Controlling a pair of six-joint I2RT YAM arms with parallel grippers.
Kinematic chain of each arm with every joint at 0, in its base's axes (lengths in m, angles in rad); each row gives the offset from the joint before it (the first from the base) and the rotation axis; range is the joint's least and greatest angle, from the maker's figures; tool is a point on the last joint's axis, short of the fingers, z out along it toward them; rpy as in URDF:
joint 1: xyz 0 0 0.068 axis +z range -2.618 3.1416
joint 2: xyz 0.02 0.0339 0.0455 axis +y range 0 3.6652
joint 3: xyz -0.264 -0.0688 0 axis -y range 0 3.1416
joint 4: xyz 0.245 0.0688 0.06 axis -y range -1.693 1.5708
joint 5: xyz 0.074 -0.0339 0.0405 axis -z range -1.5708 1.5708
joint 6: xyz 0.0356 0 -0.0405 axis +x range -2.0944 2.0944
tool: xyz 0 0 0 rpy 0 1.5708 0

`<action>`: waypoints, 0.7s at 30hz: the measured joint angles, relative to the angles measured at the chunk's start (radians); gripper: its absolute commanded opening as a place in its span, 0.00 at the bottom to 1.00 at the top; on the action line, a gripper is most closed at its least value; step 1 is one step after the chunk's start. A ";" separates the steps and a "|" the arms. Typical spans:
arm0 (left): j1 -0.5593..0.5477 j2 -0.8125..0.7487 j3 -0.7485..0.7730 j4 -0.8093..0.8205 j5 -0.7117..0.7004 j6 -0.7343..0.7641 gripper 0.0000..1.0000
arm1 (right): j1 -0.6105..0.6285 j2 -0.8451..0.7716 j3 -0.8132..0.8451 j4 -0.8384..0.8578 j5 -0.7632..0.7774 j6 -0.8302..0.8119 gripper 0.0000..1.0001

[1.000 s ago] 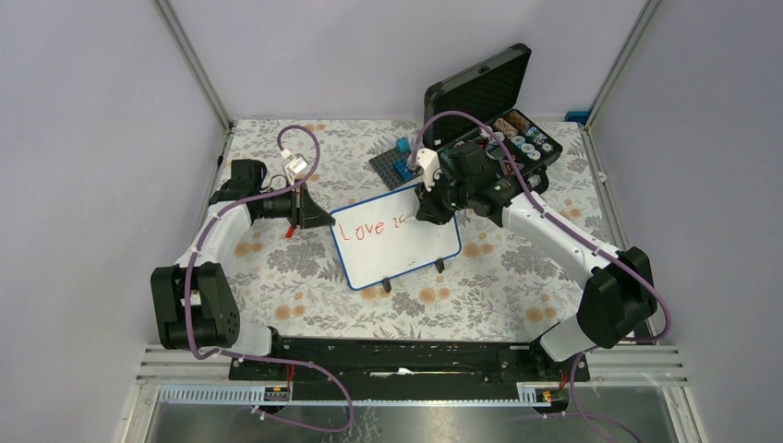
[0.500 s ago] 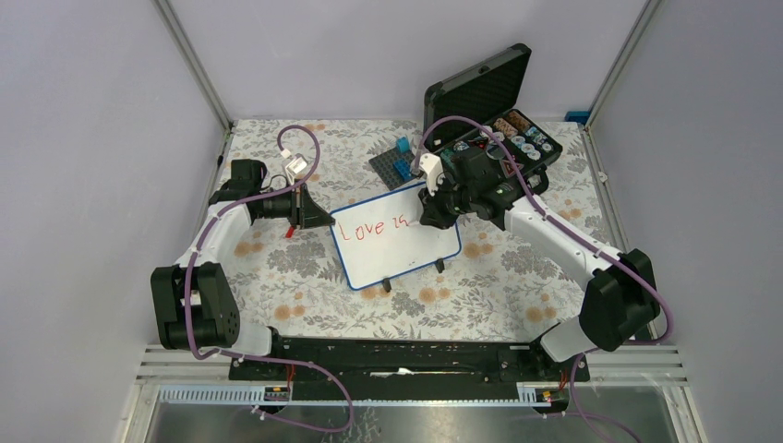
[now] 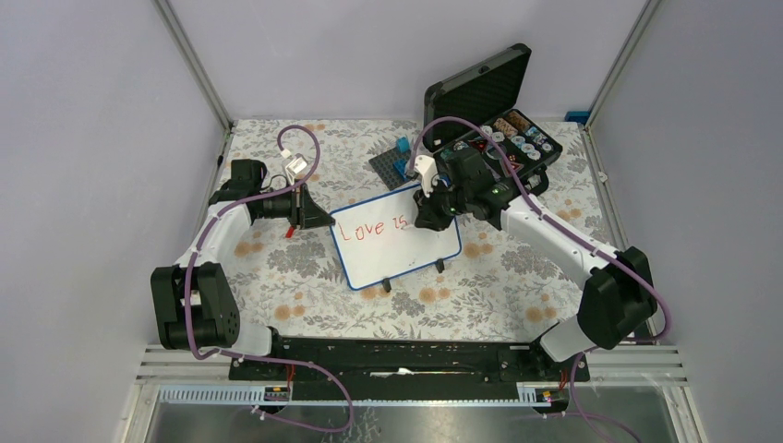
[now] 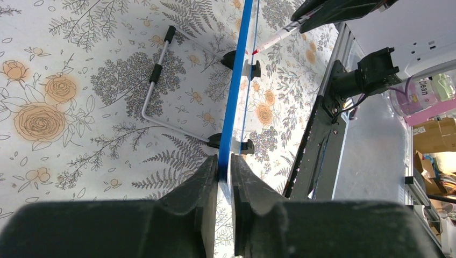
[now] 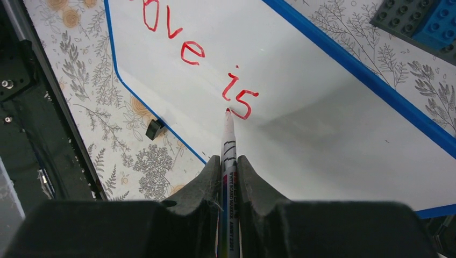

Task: Write a sentence on the whiteboard

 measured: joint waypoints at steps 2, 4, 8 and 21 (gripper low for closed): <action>0.000 0.000 0.000 0.000 0.000 0.002 0.32 | 0.000 0.000 0.007 -0.008 -0.014 0.000 0.00; 0.000 -0.002 -0.001 0.000 0.000 0.002 0.40 | 0.001 -0.003 0.012 -0.022 -0.035 -0.002 0.00; 0.000 -0.022 -0.007 0.000 0.006 0.003 0.50 | 0.017 -0.022 0.012 -0.056 -0.064 -0.008 0.00; 0.016 -0.069 -0.084 -0.002 0.016 0.019 0.58 | 0.153 -0.079 -0.107 0.040 -0.045 0.018 0.00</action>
